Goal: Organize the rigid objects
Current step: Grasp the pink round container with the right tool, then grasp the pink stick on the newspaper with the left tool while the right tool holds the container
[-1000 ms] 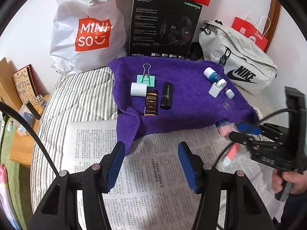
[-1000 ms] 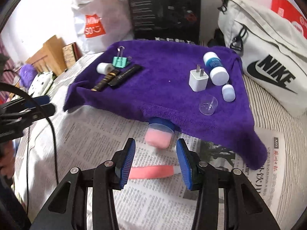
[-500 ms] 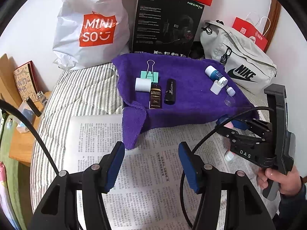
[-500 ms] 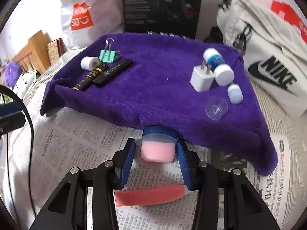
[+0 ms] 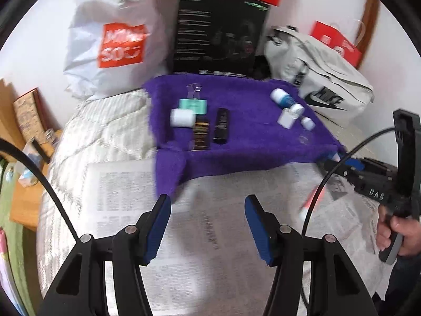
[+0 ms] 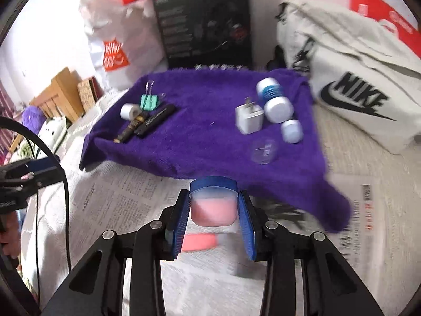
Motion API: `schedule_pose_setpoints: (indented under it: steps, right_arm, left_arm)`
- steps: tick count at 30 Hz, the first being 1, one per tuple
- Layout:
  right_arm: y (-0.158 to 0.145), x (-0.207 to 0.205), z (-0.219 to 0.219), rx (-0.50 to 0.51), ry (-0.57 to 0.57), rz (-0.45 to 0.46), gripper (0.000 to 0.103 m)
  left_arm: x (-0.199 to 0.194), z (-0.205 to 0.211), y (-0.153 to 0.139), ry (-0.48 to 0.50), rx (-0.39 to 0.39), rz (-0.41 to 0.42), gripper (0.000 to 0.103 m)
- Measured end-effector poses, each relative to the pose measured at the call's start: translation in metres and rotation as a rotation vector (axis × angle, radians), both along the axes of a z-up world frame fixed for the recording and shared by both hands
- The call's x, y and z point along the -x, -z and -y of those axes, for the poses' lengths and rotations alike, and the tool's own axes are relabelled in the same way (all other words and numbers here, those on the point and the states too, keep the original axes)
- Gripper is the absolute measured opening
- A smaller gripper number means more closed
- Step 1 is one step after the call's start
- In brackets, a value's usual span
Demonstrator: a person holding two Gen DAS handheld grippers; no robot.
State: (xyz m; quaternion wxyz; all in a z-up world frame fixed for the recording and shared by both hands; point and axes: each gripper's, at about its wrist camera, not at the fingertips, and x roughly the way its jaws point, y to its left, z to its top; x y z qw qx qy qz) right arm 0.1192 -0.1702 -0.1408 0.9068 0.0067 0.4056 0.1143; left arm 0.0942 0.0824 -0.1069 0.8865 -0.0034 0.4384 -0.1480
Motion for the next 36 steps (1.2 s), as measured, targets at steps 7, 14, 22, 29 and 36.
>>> schedule_pose_setpoints:
  steps: [7, 14, 22, 29, 36]
  right_arm:
    - [-0.025, 0.026, 0.053, -0.01, 0.067, 0.054, 0.037]
    - [-0.028, 0.041, 0.087, -0.017, 0.116, 0.074, 0.037]
    - [-0.021, 0.042, 0.099, -0.036, 0.132, 0.062, 0.037]
    - [-0.013, 0.042, 0.108, -0.032, 0.152, 0.043, 0.037]
    - [-0.012, 0.044, 0.116, -0.031, 0.176, 0.037, 0.037]
  left_arm:
    - [-0.001, 0.064, 0.003, 0.156, -0.021, 0.01, 0.056]
    - [0.0, 0.112, 0.019, 0.298, -0.12, -0.006, 0.056]
    - [0.0, 0.136, 0.038, 0.393, -0.193, -0.034, 0.056]
    - [-0.003, 0.151, 0.047, 0.436, -0.219, -0.047, 0.056]
    - [-0.004, 0.159, 0.048, 0.469, -0.223, -0.04, 0.055]
